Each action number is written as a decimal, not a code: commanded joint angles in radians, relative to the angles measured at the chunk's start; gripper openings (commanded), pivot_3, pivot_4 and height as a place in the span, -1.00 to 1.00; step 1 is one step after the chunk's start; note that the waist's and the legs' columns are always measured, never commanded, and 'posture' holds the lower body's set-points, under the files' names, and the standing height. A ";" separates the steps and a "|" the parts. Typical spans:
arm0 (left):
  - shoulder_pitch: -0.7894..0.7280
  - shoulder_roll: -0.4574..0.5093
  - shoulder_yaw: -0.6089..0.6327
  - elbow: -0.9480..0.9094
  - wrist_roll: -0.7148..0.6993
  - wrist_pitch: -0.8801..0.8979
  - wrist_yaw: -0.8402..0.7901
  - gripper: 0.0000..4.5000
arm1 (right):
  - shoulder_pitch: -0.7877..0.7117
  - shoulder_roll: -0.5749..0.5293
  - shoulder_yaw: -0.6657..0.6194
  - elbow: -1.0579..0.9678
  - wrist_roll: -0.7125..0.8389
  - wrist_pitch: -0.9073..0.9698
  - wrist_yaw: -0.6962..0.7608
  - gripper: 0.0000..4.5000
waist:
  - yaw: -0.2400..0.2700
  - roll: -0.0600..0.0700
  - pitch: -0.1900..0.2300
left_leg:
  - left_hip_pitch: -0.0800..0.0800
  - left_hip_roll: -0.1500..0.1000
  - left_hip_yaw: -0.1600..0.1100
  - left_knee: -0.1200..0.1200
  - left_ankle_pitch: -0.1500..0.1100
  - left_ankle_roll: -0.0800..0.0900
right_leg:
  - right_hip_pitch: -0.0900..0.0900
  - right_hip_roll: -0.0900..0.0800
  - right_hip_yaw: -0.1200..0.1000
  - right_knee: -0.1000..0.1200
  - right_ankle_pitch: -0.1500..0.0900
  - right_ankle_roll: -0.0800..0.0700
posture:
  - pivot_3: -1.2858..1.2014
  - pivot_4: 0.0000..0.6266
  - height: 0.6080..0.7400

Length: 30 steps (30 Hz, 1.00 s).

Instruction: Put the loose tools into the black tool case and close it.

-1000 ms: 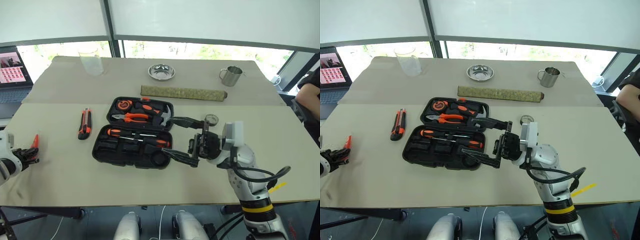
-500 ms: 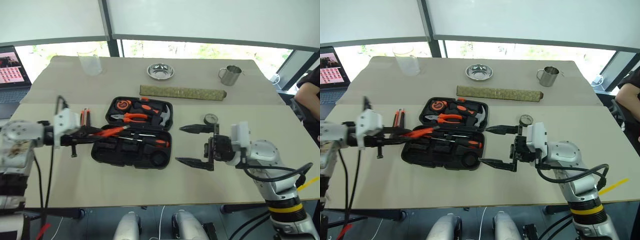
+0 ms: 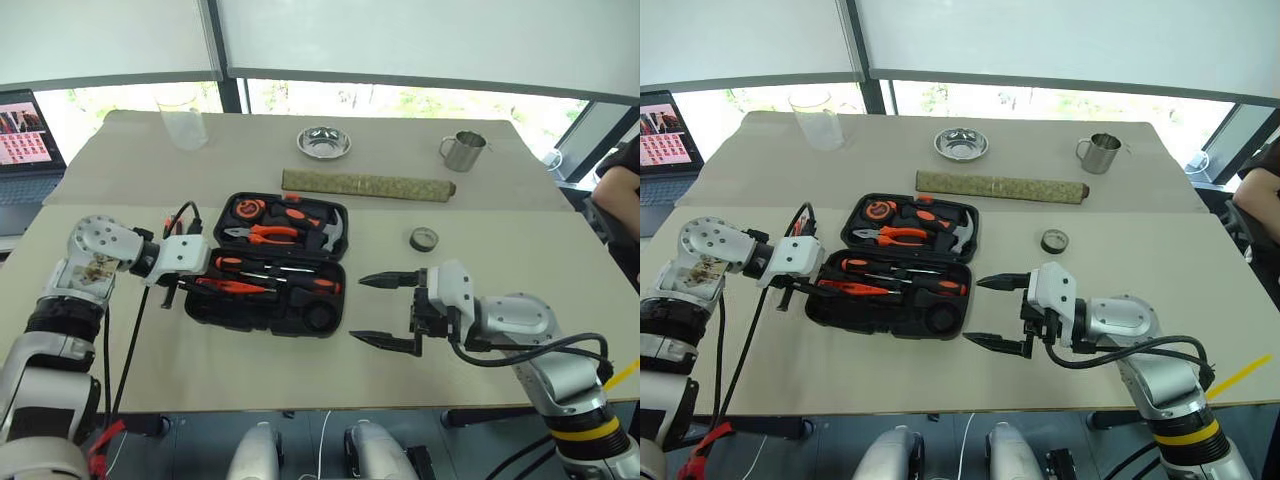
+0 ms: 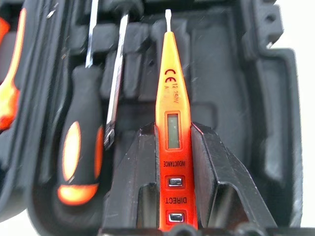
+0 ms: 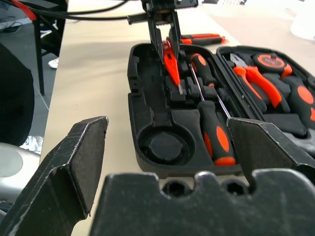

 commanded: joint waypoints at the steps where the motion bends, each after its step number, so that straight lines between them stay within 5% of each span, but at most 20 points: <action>1: -0.026 -0.011 -0.003 0.018 0.014 -0.004 -0.003 -0.78 | -0.032 0.012 -0.004 -0.048 0.019 0.033 -0.023 1.00 | -0.001 0.000 0.000 | -0.001 0.000 -0.001 0.001 0.000 0.000 | 0.000 0.000 0.000 0.000 0.000 0.000 | 0.03 -0.52 1.00; 30: -0.044 0.054 -0.122 0.028 0.204 0.000 -0.011 -0.78 | -0.174 0.039 0.037 -0.081 0.025 0.213 -0.047 1.00 | -0.014 0.000 0.000 | 0.002 0.001 -0.001 0.005 -0.001 0.001 | 0.001 0.002 0.000 0.007 0.000 0.000 | 0.03 -0.52 1.00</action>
